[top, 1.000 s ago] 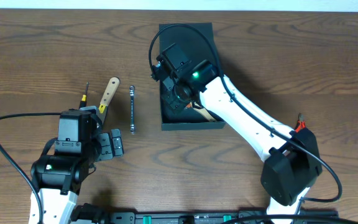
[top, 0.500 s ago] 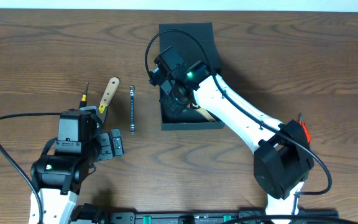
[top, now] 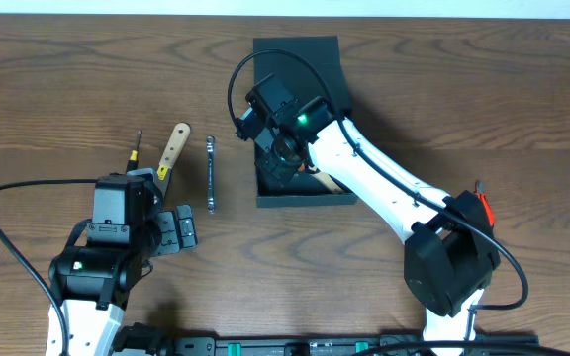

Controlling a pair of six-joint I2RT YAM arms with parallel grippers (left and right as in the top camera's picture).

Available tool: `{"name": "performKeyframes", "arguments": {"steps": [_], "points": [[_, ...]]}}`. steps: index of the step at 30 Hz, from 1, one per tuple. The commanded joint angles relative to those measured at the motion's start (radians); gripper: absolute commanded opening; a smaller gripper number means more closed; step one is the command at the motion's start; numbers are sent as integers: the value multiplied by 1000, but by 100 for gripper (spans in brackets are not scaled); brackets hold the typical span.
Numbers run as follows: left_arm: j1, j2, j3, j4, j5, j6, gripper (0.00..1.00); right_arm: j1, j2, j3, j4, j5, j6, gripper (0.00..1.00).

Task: Pack container
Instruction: 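Lower the hammer into the box, release, and raise the right gripper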

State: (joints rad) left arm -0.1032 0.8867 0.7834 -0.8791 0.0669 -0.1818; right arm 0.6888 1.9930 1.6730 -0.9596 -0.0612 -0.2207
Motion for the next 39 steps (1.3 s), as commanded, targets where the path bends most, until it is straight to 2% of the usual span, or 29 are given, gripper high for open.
{"name": "performKeyframes", "arguments": {"steps": [1, 17, 19, 20, 21, 22, 23, 26, 30, 34, 37, 39], "points": [[-5, 0, 20, -3, -15, 16, 98, 6, 6, 20, 2, -20, -32, 1], [-5, 0, 20, -3, -15, 16, 98, 6, 82, 19, 10, -23, -50, 1], [-5, 0, 20, -3, -15, 16, 99, 6, 89, 19, 9, -23, -50, 4], [-5, 0, 20, -3, -15, 16, 99, 6, 91, 19, 10, -23, -50, 8], [-5, 0, 20, -3, -15, 16, 98, 6, 91, 19, 10, -23, -50, 17], [-5, 0, 20, -3, -15, 16, 98, 6, 91, 19, 10, -23, -50, 29], [-5, 0, 20, -3, -15, 16, 98, 6, 91, 19, 10, -23, -50, 37], [-5, 0, 20, -3, -15, 16, 98, 6, 91, 19, 10, -22, -50, 39], [-5, 0, 20, -3, -15, 16, 98, 5, 90, 34, 0, -22, -50, 47], [-5, 0, 20, -3, -15, 16, 99, -4, 82, 158, -96, -6, -48, 57], [-5, 0, 20, -3, -15, 16, 98, -31, 75, 282, -154, 104, 61, 59], [-5, 0, 20, -2, -15, 16, 98, -74, 73, 396, -219, 160, 157, 67]]}}
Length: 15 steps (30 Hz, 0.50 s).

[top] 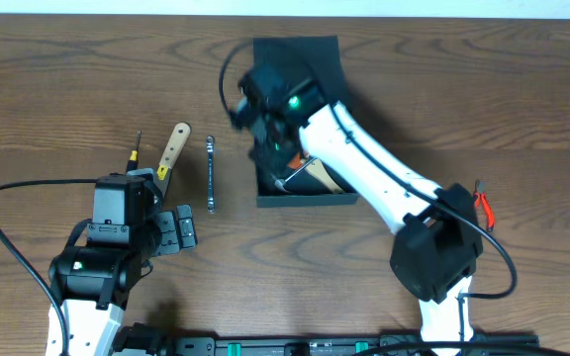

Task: Pack container
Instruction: 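Lower the hammer into the box, release, and raise the right gripper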

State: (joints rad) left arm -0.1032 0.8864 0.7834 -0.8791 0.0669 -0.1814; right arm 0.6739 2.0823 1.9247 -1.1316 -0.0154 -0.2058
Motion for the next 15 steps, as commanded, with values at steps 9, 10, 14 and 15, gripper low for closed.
{"name": "performKeyframes", "arguments": {"steps": [9, 10, 14, 15], "points": [[-5, 0, 20, -3, -15, 16, 98, -415, -16, 481, -431, 132, 536, 75], [-5, 0, 20, -2, -15, 16, 99, -460, -16, 483, -463, 132, 551, 75], [-5, 0, 20, -2, -15, 16, 98, -589, -16, 483, -559, 131, 577, 78], [-5, 0, 20, -2, -15, 16, 99, -620, -20, 481, -567, 126, 573, 78]]}}
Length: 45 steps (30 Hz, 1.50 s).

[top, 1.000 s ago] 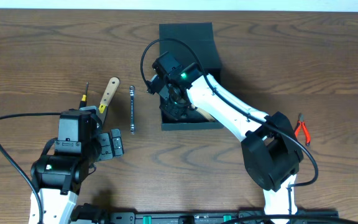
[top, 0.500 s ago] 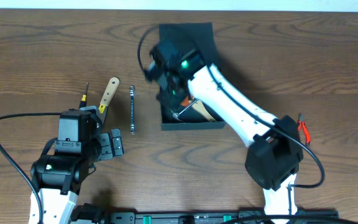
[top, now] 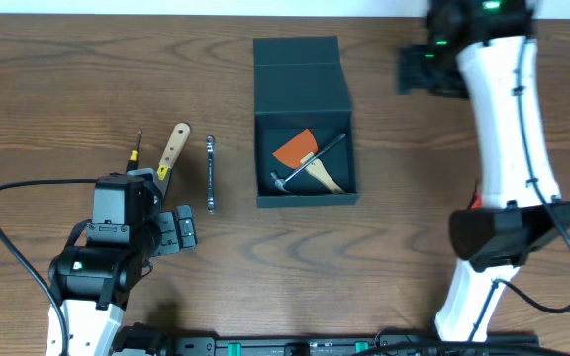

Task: Pack container
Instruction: 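Lower the hammer into the box, release, and raise the right gripper, then move the right gripper over the red-handled pliers and lower it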

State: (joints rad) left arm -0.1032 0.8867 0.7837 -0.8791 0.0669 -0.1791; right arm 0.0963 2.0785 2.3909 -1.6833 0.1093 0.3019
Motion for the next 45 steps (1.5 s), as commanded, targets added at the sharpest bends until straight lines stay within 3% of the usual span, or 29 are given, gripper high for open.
{"name": "performKeyframes", "arguments": {"steps": [1, 8, 13, 18, 25, 32, 45], "points": [[-5, 0, 20, -2, -15, 13, 98, -64, -22, 11, -15, -19, 51, 78], [-5, 0, 20, -2, -15, 13, 99, -169, -151, -56, -15, -83, -8, 78], [-5, 0, 20, -2, -15, 13, 98, -208, -339, -238, -13, -41, -19, 79], [-5, 0, 20, -2, -15, 14, 98, -216, -539, -535, 85, 8, -18, 82], [-5, 0, 20, -3, -15, 13, 98, -273, -745, -1088, 439, 7, -19, 96], [-5, 0, 20, -3, -15, 13, 98, -384, -722, -1392, 722, -62, -32, 99], [-5, 0, 20, -4, -15, 13, 99, -390, -586, -1487, 913, -138, -82, 99]]}}
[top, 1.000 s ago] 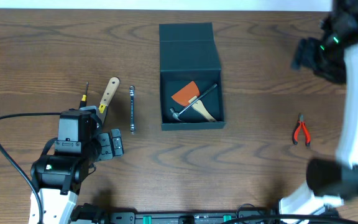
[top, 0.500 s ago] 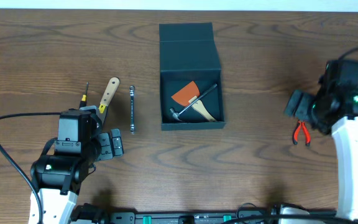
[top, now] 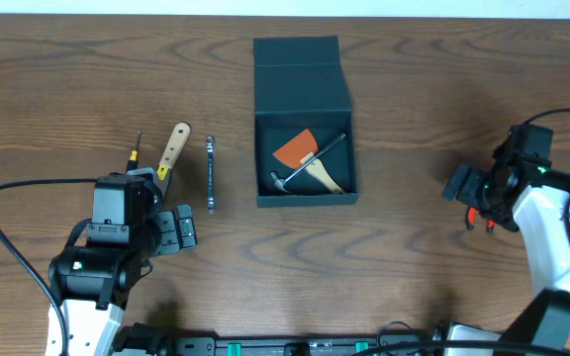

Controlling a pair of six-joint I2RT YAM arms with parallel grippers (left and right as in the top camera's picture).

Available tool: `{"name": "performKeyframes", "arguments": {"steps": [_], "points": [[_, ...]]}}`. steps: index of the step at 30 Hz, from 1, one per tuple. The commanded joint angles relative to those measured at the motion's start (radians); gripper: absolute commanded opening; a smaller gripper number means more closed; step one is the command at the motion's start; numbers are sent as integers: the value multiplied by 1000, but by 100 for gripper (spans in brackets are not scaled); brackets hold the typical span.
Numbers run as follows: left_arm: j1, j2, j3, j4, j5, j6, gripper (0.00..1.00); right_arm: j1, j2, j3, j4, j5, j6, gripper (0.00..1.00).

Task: Pack container
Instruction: 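Move the right gripper over the red-handled pliers and lower it, then close the right gripper on the pliers and lift them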

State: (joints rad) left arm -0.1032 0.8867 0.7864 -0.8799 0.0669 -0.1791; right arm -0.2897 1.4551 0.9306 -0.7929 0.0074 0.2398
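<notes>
The dark box [top: 341,163] stands open at the table's middle, its lid [top: 301,69] folded back. Inside lie an orange piece [top: 295,148] and a small hammer [top: 313,170]. My right gripper [top: 460,186] hovers far right of the box, open, with nothing in it, just left of the red-handled pliers [top: 482,212], which my arm partly hides. My left gripper [top: 179,231] rests open at the lower left, empty. Above it lie a wrench [top: 211,175], a wooden-handled tool [top: 174,148] and a thin screwdriver [top: 137,146].
Bare wooden table [top: 404,267] surrounds the box. A black cable [top: 8,237] loops around my left arm, and a dark rail [top: 295,346] runs along the near edge.
My right arm was high at the far right corner of the table. It is now low at the right side, its gripper beside the red pliers. The left arm has not moved.
My right gripper was first down inside the box, then just above it with the hammer showing beneath. Then it was away at the far right, the orange piece and hammer lying in the box. Now it is beside the pliers.
</notes>
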Motion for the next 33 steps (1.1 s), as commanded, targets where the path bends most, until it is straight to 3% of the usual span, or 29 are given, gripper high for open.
{"name": "performKeyframes", "arguments": {"steps": [1, 24, 27, 33], "points": [[-5, 0, 17, -3, -15, 13, 98, -4, 50, -34, 39, -42, -20, 99], [-5, 0, 17, -2, -15, 13, 99, -4, 288, -48, 182, -42, -22, 96], [-5, 0, 17, -2, -15, 13, 98, -4, 317, -48, 191, -44, -36, 88], [-5, 0, 17, -2, -15, 13, 98, -4, 339, -48, 191, -73, -39, 52]]}}
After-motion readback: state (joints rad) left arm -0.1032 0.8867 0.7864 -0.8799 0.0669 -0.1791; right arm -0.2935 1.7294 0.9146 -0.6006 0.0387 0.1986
